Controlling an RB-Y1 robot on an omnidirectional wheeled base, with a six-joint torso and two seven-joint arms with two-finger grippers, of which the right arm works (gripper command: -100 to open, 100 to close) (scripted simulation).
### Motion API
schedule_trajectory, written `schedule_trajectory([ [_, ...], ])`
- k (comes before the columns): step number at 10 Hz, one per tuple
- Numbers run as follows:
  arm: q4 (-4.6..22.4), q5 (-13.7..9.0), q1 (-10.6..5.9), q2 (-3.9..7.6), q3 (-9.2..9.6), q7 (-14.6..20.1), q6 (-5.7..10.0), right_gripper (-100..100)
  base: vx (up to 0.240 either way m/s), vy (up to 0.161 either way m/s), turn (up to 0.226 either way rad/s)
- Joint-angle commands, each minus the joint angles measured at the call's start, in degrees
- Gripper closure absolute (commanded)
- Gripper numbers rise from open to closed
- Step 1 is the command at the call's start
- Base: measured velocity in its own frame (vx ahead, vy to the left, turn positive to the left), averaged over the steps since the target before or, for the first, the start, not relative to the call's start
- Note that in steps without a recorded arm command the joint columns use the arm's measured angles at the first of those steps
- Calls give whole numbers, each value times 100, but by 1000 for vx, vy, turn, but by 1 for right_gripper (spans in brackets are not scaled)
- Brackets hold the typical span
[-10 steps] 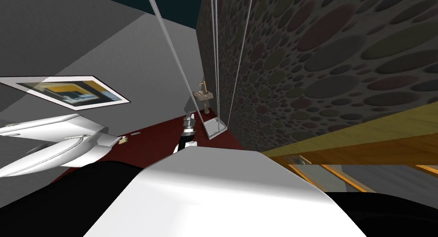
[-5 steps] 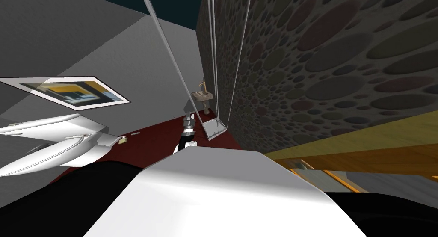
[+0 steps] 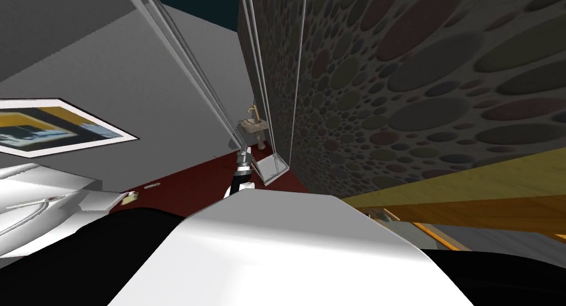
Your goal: Pull the door open
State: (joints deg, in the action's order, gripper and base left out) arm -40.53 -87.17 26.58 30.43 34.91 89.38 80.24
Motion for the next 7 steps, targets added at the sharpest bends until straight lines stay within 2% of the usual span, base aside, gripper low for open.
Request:
schedule_trajectory([
  [1, 202, 70, -176, 151, 77, 205, -145, -100, 136, -71, -271],
  [2, 202, 70, -176, 151, 77, 205, -145, -100, 99, -65, -82],
  [5, 533, 160, -416, 290, 173, 472, -295, -100, 83, -57, -104],
  [7, 611, 181, -472, 322, 196, 535, -330, -100, 84, -9, -117],
])
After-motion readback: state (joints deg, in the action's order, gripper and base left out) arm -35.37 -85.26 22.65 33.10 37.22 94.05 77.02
